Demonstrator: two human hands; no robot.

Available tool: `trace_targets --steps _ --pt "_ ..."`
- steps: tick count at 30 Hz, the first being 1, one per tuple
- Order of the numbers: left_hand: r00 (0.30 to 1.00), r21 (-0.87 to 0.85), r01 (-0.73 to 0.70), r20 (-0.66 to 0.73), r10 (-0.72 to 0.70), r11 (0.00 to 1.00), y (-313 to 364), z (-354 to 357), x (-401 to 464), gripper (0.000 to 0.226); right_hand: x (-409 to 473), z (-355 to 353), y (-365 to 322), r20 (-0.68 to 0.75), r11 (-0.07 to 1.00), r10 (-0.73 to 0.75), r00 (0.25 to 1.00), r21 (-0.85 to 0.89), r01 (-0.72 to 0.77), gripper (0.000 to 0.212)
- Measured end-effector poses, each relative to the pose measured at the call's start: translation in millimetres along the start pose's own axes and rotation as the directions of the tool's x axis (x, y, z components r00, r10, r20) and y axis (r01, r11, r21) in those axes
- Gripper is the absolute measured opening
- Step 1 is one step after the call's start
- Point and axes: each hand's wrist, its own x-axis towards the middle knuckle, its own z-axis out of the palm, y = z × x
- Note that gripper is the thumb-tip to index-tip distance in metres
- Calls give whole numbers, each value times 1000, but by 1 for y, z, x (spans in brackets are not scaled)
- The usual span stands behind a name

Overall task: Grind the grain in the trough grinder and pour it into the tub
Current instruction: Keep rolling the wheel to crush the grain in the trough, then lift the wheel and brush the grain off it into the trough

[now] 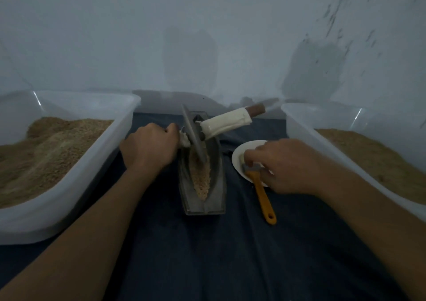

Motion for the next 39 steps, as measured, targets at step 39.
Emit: trace_targets --steps 39 --pt "855 -478 514 350 -383 712 -5 -18 2 49 117 22 -22 -525 655 573 629 755 33 9"
